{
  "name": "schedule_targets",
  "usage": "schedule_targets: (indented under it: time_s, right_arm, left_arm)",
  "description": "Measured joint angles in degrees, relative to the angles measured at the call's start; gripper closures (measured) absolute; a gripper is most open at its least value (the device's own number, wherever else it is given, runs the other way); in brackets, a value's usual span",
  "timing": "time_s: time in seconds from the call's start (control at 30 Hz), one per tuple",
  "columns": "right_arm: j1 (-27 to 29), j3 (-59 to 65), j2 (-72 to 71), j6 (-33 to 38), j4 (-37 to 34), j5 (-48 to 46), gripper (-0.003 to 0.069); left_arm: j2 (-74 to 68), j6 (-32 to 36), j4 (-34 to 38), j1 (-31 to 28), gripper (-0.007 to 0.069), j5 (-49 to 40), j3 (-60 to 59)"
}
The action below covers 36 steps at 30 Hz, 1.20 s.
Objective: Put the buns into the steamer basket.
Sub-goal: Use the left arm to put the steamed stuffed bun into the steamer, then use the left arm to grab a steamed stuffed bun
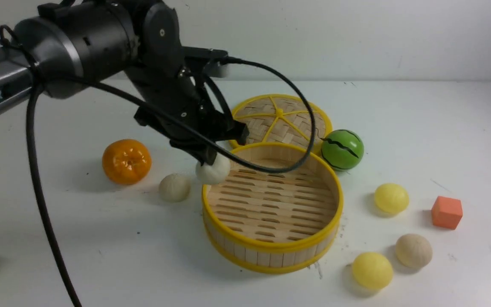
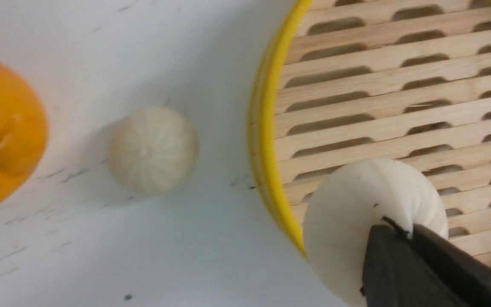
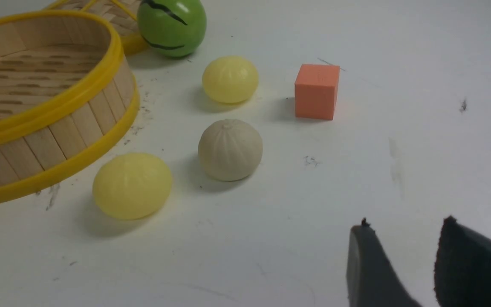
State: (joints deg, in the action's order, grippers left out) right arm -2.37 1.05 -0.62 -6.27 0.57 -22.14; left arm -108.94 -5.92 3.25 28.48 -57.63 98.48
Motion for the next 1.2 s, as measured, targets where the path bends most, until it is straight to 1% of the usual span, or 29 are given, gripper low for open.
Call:
schedule_targets:
  time_s: [0.1,0.3,0.47,0.5,0.53,0.63,0.67,0.7,0.73,0.77,0.8,0.83,0.87,0.93,1.0,1.03,1.1,1.13,1.17,1.2]
  right_arm:
    - [0.0,0.0,0.0,0.0,0.0,0.0,0.0419]
    - [0.0,0.0,0.0,0.0,0.0,0.0,0.0419]
    - [0.0,0.0,0.0,0.0,0.0,0.0,0.0419]
    - [0.0,0.0,0.0,0.0,0.0,0.0,0.0419]
    - [0.0,0.0,0.0,0.0,0.0,0.0,0.0419]
    - [0.0,0.0,0.0,0.0,0.0,0.0,0.0419]
    - [0.0,0.0,0.0,0.0,0.0,0.0,0.0419]
    - [0.0,0.0,0.0,0.0,0.0,0.0,0.0419]
    - [0.0,0.0,0.0,0.0,0.0,0.0,0.0419]
    - [0.0,0.0,0.0,0.0,0.0,0.0,0.0419]
    - [0.0,0.0,0.0,0.0,0.0,0.0,0.0419]
    - [0.0,0.0,0.0,0.0,0.0,0.0,0.0419]
    - [0.0,0.0,0.0,0.0,0.0,0.0,0.0419]
    - [0.0,0.0,0.0,0.0,0.0,0.0,0.0419]
    - [0.0,0.0,0.0,0.0,0.0,0.0,0.0419]
    - [0.0,0.0,0.0,0.0,0.0,0.0,0.0419]
    - [0.0,0.0,0.0,0.0,0.0,0.0,0.0419]
    - [0.0,0.0,0.0,0.0,0.0,0.0,0.0419]
    - [0.0,0.0,0.0,0.0,0.0,0.0,0.0419]
    - [0.0,0.0,0.0,0.0,0.0,0.0,0.0419]
  left_arm:
    - [-4.91,0.08,0.46,2.01,0.0638,-1.27,2.93]
    - [-13.12,0.08,-0.22,2.37,0.0636,-4.69,7.84]
    - [-14.51,0.08,-0.5,2.37,0.0592,-5.61,9.1]
    - [-14.51,0.08,-0.44,2.37,0.0543,-5.75,9.3]
    - [-14.51,0.08,-0.44,2.37,0.0536,-5.75,9.31]
    - [-14.34,0.08,-0.12,2.37,0.0377,-6.89,10.27]
    - [-14.22,0.08,-0.12,2.37,0.0367,-7.0,10.38]
    - [-13.43,0.08,-0.07,2.37,0.0282,-8.29,11.52]
    - [-13.28,0.08,-0.07,2.37,0.0282,-8.29,11.67]
    - [-12.09,0.03,-0.07,2.37,0.0228,-9.92,12.95]
    - [-10.73,0.03,-0.79,2.32,0.0195,-11.41,13.98]
    - [-9.38,0.03,-1.86,2.32,0.0188,-11.95,14.53]
    - [-7.6,0.03,-3.56,2.05,0.0195,-12.33,14.79]
    - [-6.81,0.03,-4.62,1.72,0.0214,-12.61,14.85]
    - [-6.0,-0.59,-6.31,-0.69,0.0303,-13.08,14.69]
    - [-6.07,-0.73,-6.37,-0.92,0.0322,-13.08,14.68]
    - [-7.69,-1.36,-6.31,-3.65,0.0425,-13.04,14.31]
    - [-8.32,-1.44,-6.24,-4.35,0.0451,-13.04,14.11]
    - [-10.52,-1.51,-5.85,-6.08,0.0509,-13.04,13.82]
    - [-11.73,-1.56,-5.74,-6.97,0.0534,-12.64,13.69]
